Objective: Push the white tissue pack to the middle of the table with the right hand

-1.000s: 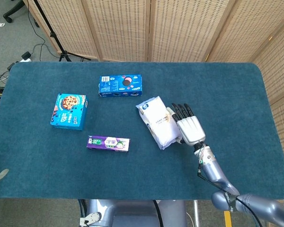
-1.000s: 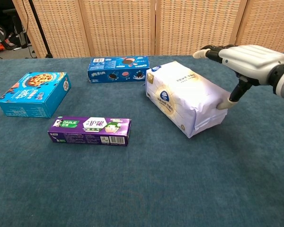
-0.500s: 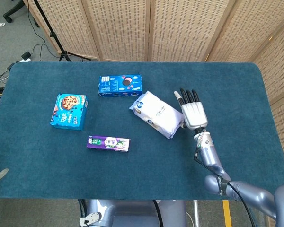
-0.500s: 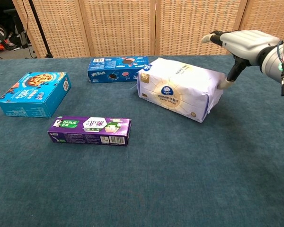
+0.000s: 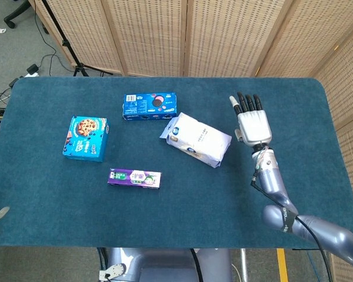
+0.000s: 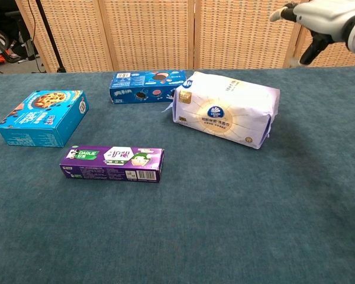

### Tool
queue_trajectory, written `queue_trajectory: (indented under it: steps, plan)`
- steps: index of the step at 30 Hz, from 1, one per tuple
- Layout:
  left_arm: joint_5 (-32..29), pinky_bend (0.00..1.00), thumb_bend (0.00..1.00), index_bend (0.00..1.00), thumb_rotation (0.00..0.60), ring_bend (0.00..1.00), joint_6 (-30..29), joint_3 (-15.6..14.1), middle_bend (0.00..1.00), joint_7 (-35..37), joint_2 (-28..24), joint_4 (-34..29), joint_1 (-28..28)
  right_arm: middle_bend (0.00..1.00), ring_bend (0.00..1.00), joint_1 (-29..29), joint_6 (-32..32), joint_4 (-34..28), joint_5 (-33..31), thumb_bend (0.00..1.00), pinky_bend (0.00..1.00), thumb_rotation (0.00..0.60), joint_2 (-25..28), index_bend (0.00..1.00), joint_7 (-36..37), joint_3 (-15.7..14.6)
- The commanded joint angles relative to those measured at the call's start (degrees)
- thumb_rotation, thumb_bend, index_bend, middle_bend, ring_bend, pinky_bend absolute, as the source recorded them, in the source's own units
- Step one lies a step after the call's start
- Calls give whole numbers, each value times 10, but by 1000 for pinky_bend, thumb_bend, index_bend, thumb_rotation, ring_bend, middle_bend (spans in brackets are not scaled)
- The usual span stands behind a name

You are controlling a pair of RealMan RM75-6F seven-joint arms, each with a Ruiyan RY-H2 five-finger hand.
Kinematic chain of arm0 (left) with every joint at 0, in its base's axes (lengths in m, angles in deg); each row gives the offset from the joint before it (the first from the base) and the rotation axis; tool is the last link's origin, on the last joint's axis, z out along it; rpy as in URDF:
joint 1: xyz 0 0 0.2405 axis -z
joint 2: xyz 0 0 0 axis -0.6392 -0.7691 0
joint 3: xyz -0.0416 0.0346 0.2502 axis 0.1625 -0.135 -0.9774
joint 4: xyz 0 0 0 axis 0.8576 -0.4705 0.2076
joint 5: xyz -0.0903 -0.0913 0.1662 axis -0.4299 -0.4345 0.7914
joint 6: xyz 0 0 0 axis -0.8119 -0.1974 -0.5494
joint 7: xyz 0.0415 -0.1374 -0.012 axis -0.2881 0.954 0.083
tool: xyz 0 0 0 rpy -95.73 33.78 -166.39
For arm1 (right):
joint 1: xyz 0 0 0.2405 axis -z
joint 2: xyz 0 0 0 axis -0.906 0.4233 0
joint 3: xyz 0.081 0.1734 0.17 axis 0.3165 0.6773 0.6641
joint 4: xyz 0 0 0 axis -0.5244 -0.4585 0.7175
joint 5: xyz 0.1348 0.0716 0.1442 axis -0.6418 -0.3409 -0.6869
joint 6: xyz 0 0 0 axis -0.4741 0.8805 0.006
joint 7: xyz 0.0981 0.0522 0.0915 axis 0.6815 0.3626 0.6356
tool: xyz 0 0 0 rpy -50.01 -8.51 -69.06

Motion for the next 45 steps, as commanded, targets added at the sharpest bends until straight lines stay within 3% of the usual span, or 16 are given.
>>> queue_trajectory:
  steps: [1, 6, 17, 27, 45]
  plan:
    - [2, 0, 0, 0, 600, 0, 6, -1, 0, -8, 0, -3, 4, 86, 16, 7, 34, -64, -51, 1000, 142, 600, 44, 171, 79, 40]
    - [4, 0, 0, 0, 600, 0, 5, 0, 0, -7, 0, -5, 5, 206, 122, -7, 106, -26, -144, 1000, 250, 600, 43, 229, 175, 75]
    - [-3, 0, 0, 0, 600, 0, 17, 1, 0, -13, 1, -4, 12, 230, 158, -43, 152, 40, -238, 1000, 283, 600, 20, 252, 199, 48]
    - [-5, 0, 0, 0, 600, 0, 19, 0, 0, -26, 5, -7, 14, 225, 158, -77, 167, 74, -260, 1000, 283, 600, -25, 254, 184, 1]
    - [-6, 0, 0, 0, 600, 0, 24, -1, 0, -8, 1, -2, 15, 242, 158, -119, 131, 38, -288, 1000, 283, 600, -82, 263, 168, -23]
